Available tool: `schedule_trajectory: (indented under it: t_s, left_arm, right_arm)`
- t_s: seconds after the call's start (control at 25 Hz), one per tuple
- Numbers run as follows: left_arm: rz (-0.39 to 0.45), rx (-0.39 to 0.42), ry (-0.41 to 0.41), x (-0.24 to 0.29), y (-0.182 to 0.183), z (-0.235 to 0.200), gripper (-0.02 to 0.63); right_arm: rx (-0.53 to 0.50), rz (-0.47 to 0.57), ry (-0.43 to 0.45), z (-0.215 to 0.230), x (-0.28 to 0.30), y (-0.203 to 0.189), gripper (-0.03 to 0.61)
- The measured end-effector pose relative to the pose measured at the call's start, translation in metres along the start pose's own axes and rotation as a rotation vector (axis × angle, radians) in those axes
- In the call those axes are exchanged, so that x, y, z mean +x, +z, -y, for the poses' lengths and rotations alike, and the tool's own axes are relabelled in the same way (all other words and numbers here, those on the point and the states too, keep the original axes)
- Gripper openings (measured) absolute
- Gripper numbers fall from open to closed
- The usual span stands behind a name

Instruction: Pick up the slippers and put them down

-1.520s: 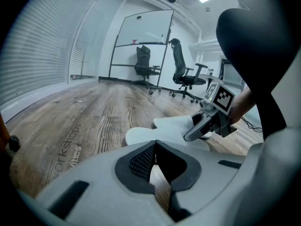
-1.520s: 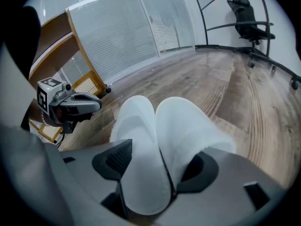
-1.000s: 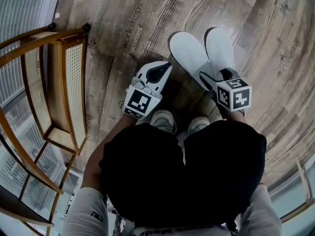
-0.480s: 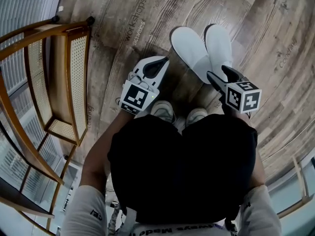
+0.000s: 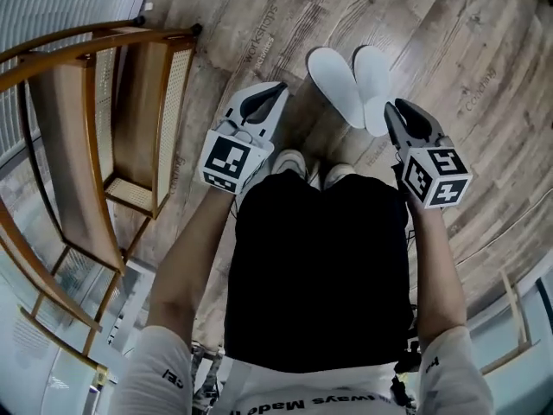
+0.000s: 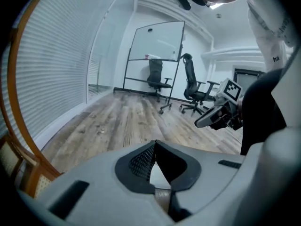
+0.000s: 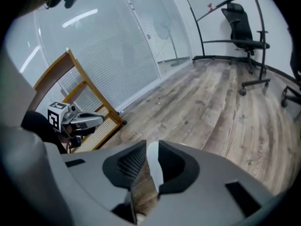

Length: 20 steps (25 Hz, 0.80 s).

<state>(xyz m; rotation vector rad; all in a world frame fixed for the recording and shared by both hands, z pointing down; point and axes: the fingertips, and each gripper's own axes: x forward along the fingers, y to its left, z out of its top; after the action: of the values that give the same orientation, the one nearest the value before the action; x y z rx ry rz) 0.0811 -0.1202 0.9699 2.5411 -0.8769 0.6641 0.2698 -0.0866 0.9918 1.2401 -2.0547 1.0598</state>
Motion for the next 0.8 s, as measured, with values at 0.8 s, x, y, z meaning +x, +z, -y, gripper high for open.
schedule_trajectory:
  t_s: [0.8]
  left_arm:
    - [0.196,-0.057,0.042,-0.212,0.342,0.100,0.011]
  right_arm:
    - [-0.225,0.323,0.026,-0.172,-0.292,0.272,0.035]
